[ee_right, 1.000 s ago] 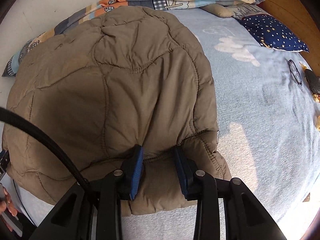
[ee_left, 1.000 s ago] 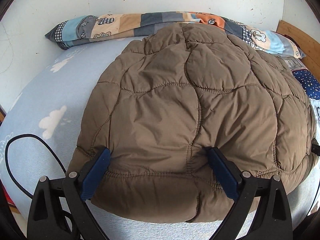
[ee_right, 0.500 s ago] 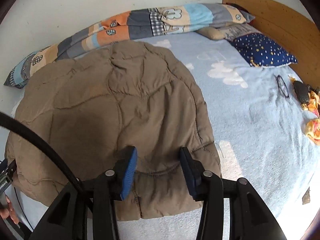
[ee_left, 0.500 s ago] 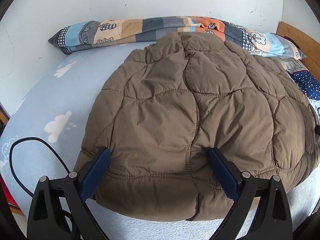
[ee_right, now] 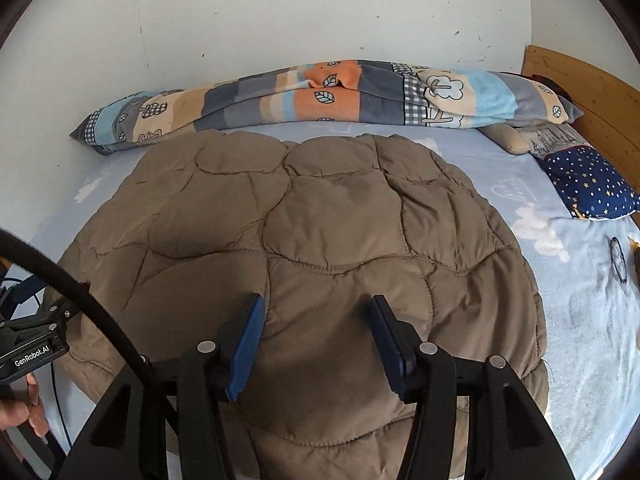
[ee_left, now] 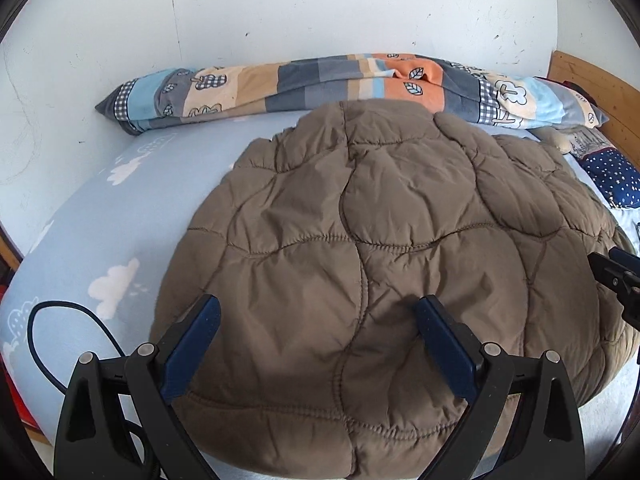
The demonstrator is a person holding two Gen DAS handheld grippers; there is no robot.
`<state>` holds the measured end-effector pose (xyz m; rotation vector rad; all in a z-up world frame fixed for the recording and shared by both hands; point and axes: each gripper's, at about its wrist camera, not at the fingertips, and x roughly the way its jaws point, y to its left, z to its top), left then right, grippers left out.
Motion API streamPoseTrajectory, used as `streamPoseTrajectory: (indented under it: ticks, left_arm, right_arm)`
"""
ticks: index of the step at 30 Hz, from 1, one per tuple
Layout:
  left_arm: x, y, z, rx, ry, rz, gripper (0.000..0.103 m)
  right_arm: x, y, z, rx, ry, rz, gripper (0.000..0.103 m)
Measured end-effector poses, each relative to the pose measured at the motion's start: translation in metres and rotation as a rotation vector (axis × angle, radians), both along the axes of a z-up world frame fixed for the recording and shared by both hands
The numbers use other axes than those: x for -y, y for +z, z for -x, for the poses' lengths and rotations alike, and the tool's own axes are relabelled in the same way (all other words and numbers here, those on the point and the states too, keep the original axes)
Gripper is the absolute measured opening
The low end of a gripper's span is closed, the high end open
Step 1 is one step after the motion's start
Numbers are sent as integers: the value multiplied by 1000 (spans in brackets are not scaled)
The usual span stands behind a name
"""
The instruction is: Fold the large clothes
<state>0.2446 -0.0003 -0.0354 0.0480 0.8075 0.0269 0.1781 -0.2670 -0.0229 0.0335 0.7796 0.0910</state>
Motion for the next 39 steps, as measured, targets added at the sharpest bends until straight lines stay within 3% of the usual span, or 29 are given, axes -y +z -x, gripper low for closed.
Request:
streamPoseTrajectory:
  ticks: [10, 18, 26, 28, 32, 36, 39]
  left_arm:
    - [5, -14, -11, -4, 5, -29, 99]
    - [5, 8, 11, 60, 2, -1, 99]
    - [2, 54, 80, 151, -20, 46, 99]
    - [2, 61, 103, 158, 3, 9, 99]
    - [12, 59, 143, 43, 47, -125, 99]
    - [18, 52, 172, -39, -56, -67, 99]
    - [23, 53, 173, -62, -57, -111, 99]
  right_arm:
    - [7, -28, -26, -100, -8, -1, 80]
    - [7, -13, -18, -90, -35, 9, 81]
    - [7, 35, 71, 112, -37, 49, 91]
    - [11, 41, 103, 151, -66, 11, 94]
    - [17, 37, 158, 153, -111, -23, 95]
    - [20, 36, 194, 156, -138, -40, 98]
    - [21, 40, 202, 178, -159, -25, 102]
